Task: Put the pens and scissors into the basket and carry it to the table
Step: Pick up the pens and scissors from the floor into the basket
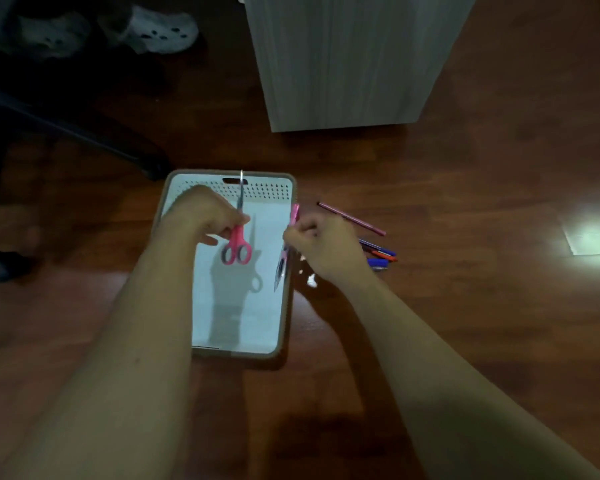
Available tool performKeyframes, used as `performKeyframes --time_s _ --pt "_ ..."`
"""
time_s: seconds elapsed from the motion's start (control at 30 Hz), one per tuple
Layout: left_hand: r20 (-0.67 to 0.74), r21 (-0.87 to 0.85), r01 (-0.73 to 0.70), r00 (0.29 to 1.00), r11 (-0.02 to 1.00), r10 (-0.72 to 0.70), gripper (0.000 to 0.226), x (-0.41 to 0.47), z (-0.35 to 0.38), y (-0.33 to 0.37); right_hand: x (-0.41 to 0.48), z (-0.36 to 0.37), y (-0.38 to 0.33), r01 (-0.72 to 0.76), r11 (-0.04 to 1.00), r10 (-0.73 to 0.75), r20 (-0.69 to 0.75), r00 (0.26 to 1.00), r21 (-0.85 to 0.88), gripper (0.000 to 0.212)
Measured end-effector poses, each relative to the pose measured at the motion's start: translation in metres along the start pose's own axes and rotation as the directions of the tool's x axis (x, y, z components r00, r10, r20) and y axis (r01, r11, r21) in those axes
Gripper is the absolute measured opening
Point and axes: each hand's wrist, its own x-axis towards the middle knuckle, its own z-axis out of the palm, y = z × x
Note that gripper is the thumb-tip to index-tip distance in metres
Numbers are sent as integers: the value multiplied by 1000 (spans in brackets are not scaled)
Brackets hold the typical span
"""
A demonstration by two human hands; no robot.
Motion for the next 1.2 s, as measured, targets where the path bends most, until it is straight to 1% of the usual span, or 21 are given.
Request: performKeyframes --time_s 0.07,0.17,0.23,0.33,0.4,0.43,0.5,0.57,0.6,0.63,0.7,0.77,0.8,0.87,0.93,1.03,1.1,1.2 --pt "-28 86 17 999 996 -15 23 4 14 -20 0 23 1 29 999 -27 48 998 -37 12" --pt "-49 141 61 997 988 -54 24 11 44 -43 -6 45 11 43 992 -41 23 999 -120 16" --pt "-70 152 80 995 985 -70 27 15 55 -54 -7 49 13 57 991 -56 11 998 -120 22" --pt "-125 159 109 988 981 -89 34 18 59 -62 -7 44 11 122 984 -120 22 993 -132 41" --pt "-184 165 99 981 981 -67 42 18 58 -62 -5 32 12 99 992 -104 -58 993 -79 40" --pt "-229 156 62 973 986 -25 44 18 56 -59 -1 23 15 58 997 -64 -118 991 -48 36" --pt "-344 122 -71 932 990 110 42 15 52 -48 5 5 28 -32 999 25 -202 979 -33 27" --pt "-415 33 -263 874 964 252 34 8 51 -30 9 -12 46 -92 991 70 -217 974 -92 23" --pt "-416 -32 -351 856 936 307 29 4 53 -21 10 -19 55 -106 985 77 -204 976 -136 22" --pt "-383 -78 -420 850 904 362 25 -2 57 -11 11 -26 65 -121 973 84 -187 979 -196 20" --pt "-250 -82 -503 846 861 471 19 -11 73 5 7 -36 82 -154 936 113 -145 983 -316 19" --pt "-105 -14 -518 851 855 514 13 -16 96 14 -1 -40 94 -210 914 168 -147 975 -347 21" --pt "-54 48 -509 858 859 511 11 -18 108 17 -5 -39 101 -237 911 184 -181 966 -338 21" --pt "-9 192 -488 866 851 499 10 -20 132 19 -14 -34 109 -265 908 188 -250 950 -325 21" --pt "36 267 -473 876 840 482 11 -22 153 20 -22 -30 117 -263 907 170 -285 943 -328 18" --pt "100 373 -475 875 797 475 13 -27 173 16 -31 -30 126 -255 892 151 -285 946 -373 11" --pt "129 421 -492 864 762 486 15 -28 182 9 -33 -33 129 -252 882 141 -286 948 -398 10" --pt "202 478 -520 849 707 488 21 -29 191 -4 -36 -37 131 -263 885 157 -285 945 -383 10"
